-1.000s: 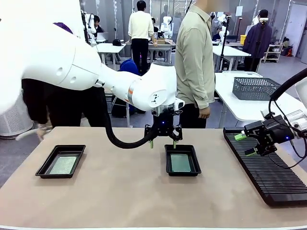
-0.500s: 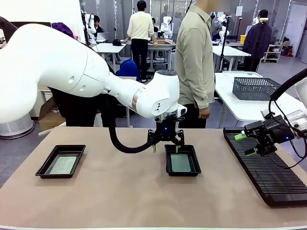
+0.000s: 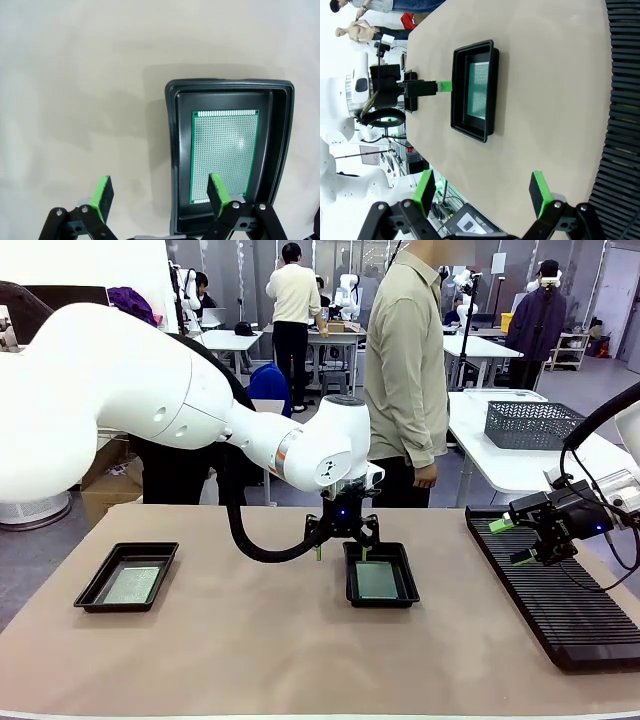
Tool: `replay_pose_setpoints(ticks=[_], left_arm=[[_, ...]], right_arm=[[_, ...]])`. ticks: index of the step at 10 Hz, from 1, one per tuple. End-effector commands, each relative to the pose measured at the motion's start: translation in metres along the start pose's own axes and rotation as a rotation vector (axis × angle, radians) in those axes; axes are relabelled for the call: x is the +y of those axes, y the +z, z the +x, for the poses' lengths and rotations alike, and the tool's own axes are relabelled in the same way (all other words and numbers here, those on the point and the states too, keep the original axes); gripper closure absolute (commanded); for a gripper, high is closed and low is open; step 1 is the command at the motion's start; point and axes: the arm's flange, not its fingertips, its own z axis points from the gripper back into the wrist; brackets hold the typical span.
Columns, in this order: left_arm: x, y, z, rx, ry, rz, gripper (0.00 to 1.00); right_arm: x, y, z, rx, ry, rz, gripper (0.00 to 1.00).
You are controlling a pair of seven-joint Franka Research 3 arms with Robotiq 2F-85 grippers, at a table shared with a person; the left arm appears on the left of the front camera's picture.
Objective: Inspect and transfer BCBs to ESD trays.
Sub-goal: Pick up the ESD tray and place it on the left side of the table.
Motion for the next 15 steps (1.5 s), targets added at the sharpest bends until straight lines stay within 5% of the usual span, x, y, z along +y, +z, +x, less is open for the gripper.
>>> replay_pose_setpoints(ticks=[1, 15], left_arm=[[-0.005, -0.007, 0.001, -0.027, 0.017, 0.005, 0.0], [-0.009, -0.022, 0.004, 0.01, 0.006, -0.005, 0.0]], right_arm=[[0.002, 0.0, 0.0, -0.013, -0.019, -0.012, 0.0], [0.002, 0.0, 0.0, -0.013, -0.019, -0.012, 0.0]])
